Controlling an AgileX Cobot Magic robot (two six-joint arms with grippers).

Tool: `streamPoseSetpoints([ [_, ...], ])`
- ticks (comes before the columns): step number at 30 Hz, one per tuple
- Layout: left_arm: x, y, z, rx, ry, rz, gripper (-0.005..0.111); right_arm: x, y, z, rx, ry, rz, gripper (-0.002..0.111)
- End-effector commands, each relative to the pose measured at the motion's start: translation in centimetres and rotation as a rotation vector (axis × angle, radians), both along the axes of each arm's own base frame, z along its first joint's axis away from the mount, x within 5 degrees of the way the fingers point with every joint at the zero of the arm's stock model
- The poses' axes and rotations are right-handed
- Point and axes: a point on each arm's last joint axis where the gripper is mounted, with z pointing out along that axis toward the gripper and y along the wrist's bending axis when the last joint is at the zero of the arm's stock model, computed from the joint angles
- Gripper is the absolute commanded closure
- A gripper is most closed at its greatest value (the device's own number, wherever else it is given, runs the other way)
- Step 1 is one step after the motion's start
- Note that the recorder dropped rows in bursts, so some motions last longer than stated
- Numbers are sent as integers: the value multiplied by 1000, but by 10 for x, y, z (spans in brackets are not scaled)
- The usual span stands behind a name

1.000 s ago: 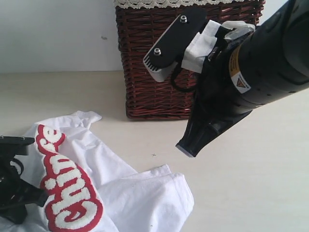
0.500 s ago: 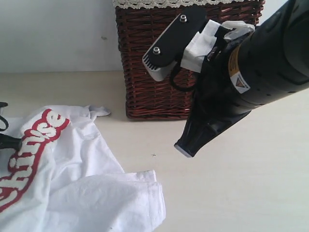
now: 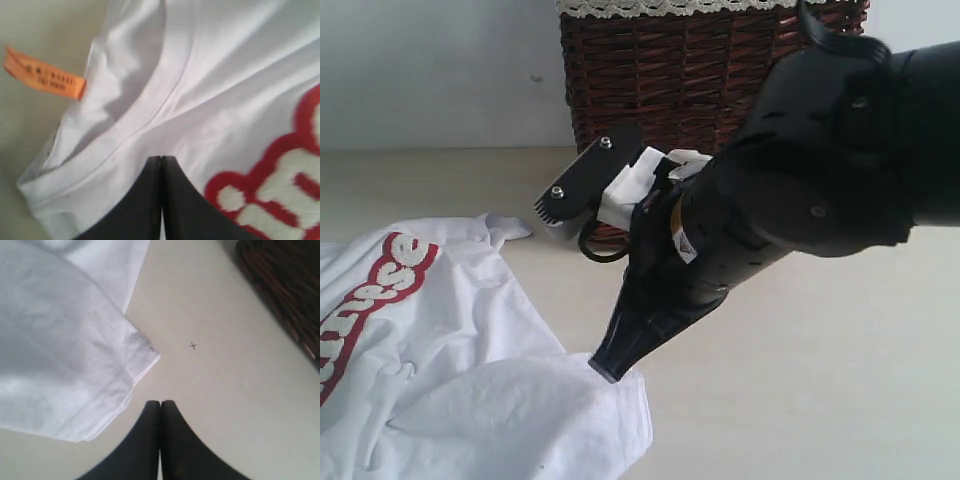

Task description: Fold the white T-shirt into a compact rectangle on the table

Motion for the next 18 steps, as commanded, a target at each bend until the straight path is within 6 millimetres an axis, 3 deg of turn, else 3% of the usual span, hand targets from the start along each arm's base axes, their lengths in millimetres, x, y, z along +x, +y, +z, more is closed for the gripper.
streamPoseSetpoints([
  [1,-17,-44,60,-142,-285,-213,107,21,-13,-3,37,6,-88,108],
  [5,-40,-114,70,-438,-261,-546,107,29,-27,14,99,9,-167,99],
  [9,-76,-170,38,-425,-95,-793,94,24,-42,38,123,-28,-189,92],
  [13,-103,-201,1,-323,-94,-898,74,10,-55,66,165,-89,-172,90],
  [18,-114,-236,-17,-271,-121,-1031,53,-8,-75,95,195,-147,-166,90],
])
